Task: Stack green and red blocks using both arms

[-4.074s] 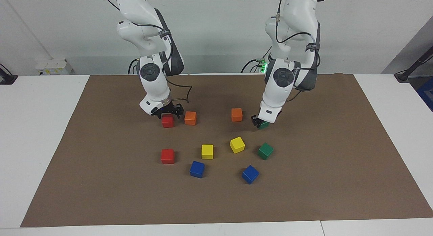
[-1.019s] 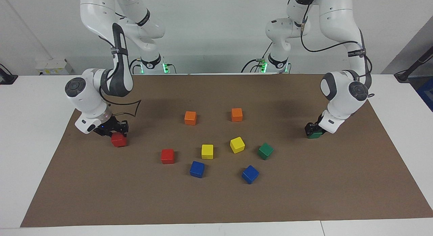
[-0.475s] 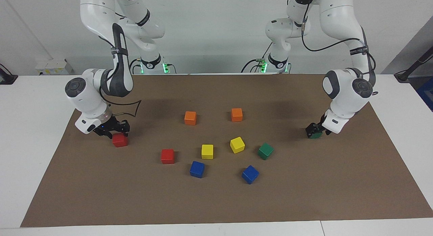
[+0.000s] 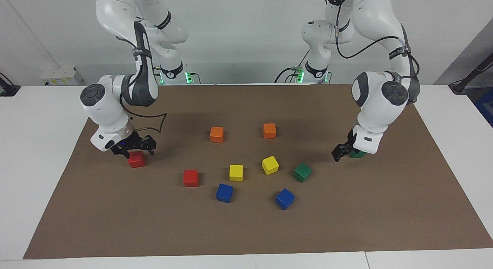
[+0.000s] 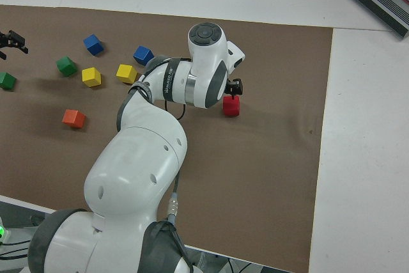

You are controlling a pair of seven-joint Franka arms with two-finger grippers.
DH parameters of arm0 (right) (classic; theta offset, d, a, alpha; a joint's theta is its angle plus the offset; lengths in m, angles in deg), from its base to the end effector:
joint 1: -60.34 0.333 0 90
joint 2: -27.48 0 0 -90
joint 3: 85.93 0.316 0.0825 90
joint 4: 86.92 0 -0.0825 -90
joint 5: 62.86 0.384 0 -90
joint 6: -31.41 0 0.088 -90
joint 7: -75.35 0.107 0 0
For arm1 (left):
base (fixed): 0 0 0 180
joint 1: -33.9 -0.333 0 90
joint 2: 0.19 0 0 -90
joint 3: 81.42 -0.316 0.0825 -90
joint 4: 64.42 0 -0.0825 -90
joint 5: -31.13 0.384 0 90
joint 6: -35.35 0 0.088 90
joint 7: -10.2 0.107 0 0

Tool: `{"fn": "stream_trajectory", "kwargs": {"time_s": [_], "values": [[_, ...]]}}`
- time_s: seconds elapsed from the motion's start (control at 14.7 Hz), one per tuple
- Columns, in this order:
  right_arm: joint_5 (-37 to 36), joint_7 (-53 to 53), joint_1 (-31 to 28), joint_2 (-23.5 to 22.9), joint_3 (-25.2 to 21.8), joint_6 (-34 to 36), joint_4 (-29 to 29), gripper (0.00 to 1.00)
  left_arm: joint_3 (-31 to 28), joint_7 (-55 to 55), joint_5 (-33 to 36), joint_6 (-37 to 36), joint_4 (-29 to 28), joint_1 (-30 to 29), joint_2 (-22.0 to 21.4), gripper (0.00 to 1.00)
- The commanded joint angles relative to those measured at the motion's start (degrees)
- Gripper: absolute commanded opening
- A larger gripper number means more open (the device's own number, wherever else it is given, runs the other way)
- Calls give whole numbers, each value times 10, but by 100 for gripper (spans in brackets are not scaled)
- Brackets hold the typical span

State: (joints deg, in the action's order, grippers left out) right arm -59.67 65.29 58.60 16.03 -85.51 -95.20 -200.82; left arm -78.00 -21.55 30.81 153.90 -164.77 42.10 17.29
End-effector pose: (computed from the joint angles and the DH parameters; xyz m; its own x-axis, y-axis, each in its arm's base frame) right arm 0.5948 -0.0120 0.3665 0.9925 0.1187 0.0290 0.1199 -0.9919 -0.0424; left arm 0.6284 -0.1265 0.3978 0.9370 0.3493 -0.0010 0.3492 -0.9367 0.0263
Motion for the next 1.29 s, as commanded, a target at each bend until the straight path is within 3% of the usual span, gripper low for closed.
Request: {"fn": "stream_trajectory", "kwargs": {"time_s": [0.0,0.14,0.41,0.68,1.09,1.22], "values": [[-6,13,17,-8,4,85,91,100,-9,-91,0,-15,51,37,35,100],[-29,14,49,-23,4,98,124,91,-9,-138,0,-26,94,58,67,100],[-35,27,55,-53,5,114,178,92,-10,-196,2,-9,120,90,109,100],[-42,100,90,-129,4,185,294,91,-10,-209,25,24,105,102,112,100],[-42,179,143,-209,4,201,384,91,-10,-211,32,84,44,115,106,100],[-41,195,150,-220,4,194,390,91,-10,-211,32,98,31,118,105,100]]}}
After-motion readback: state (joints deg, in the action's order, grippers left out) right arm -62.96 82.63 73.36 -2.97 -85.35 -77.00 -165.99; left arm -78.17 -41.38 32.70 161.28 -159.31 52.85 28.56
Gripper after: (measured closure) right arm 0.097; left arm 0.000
